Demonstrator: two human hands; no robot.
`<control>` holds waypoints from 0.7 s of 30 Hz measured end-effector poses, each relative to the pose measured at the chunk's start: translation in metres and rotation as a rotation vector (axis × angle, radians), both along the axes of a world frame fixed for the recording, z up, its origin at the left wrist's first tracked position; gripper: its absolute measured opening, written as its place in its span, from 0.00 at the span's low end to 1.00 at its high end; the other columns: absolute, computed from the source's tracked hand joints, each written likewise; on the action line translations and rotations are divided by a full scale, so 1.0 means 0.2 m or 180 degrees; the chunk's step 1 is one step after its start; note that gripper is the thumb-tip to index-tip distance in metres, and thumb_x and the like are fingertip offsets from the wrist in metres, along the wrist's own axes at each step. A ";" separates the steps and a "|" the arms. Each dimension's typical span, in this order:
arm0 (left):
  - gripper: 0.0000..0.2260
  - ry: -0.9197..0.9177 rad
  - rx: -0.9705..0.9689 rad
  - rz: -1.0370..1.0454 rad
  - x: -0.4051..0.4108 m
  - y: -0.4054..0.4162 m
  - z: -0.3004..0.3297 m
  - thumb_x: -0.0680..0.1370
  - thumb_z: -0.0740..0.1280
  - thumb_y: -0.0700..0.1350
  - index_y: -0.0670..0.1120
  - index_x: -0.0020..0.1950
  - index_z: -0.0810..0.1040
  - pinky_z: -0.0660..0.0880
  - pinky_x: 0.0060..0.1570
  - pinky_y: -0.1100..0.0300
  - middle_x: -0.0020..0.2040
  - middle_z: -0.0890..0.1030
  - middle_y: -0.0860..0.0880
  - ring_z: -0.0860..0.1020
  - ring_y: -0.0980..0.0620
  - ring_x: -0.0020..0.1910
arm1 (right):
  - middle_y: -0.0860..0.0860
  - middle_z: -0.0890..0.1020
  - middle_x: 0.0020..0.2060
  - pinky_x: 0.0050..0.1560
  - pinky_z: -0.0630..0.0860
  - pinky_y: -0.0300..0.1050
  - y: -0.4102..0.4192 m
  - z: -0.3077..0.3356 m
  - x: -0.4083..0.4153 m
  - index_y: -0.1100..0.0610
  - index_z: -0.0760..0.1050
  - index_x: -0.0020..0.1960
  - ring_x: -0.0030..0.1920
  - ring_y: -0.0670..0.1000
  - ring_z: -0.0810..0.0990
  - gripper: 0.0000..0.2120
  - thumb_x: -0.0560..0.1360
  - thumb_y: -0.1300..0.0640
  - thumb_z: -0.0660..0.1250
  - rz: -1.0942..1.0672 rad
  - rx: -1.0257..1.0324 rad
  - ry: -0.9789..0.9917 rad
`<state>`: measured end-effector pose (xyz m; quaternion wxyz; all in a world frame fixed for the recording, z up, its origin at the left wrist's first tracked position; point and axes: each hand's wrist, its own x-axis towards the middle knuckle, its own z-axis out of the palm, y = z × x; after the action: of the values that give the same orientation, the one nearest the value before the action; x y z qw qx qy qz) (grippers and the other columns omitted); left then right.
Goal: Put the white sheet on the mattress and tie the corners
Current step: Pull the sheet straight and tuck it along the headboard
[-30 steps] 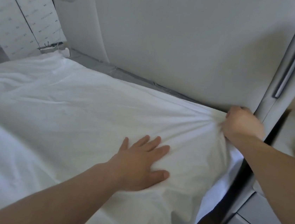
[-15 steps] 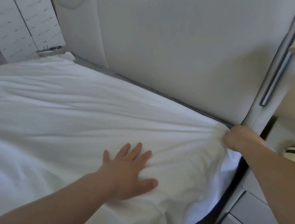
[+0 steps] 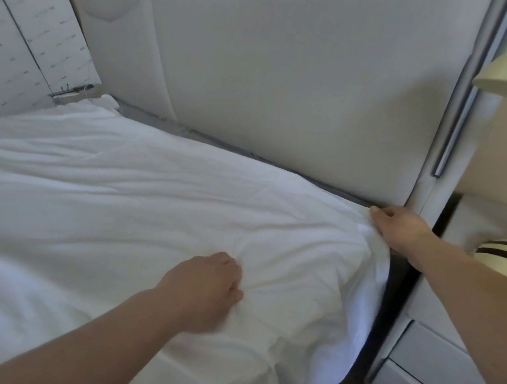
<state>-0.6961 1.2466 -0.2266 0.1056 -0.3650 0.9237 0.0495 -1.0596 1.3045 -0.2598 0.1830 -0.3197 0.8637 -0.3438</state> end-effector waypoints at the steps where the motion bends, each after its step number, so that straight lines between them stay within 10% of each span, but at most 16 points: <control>1: 0.11 -0.0068 0.0017 -0.0009 0.00 -0.01 0.02 0.84 0.60 0.57 0.53 0.46 0.68 0.73 0.52 0.53 0.57 0.74 0.51 0.78 0.45 0.55 | 0.61 0.83 0.40 0.45 0.80 0.53 -0.01 0.01 0.00 0.61 0.81 0.44 0.41 0.62 0.81 0.22 0.81 0.43 0.63 0.0049 0.0073 0.0114; 9: 0.12 -0.0013 -0.0090 -0.0066 -0.01 -0.05 0.09 0.85 0.56 0.58 0.52 0.49 0.66 0.68 0.43 0.53 0.42 0.75 0.52 0.73 0.46 0.43 | 0.60 0.83 0.35 0.34 0.71 0.44 -0.05 0.10 0.00 0.63 0.80 0.37 0.37 0.59 0.79 0.15 0.76 0.55 0.65 -0.0022 0.0359 0.0728; 15: 0.13 -0.0063 -0.0318 -0.0100 -0.02 -0.04 0.06 0.86 0.56 0.58 0.51 0.49 0.65 0.66 0.39 0.52 0.38 0.72 0.52 0.72 0.45 0.40 | 0.59 0.85 0.45 0.45 0.76 0.47 -0.11 0.15 0.07 0.62 0.82 0.47 0.47 0.58 0.81 0.20 0.82 0.46 0.63 0.0640 0.0839 0.0964; 21: 0.12 -0.0088 -0.0362 -0.0120 -0.03 -0.02 0.04 0.87 0.55 0.56 0.50 0.50 0.63 0.67 0.48 0.51 0.39 0.71 0.52 0.72 0.45 0.40 | 0.56 0.76 0.42 0.43 0.71 0.51 -0.09 0.13 -0.04 0.56 0.68 0.49 0.43 0.60 0.74 0.09 0.84 0.52 0.58 -0.0450 -0.0303 0.1330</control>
<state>-0.7013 1.2426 -0.2195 0.0984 -0.3536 0.9301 -0.0101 -1.0680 1.2857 -0.2338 -0.0398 -0.3309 0.8860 -0.3224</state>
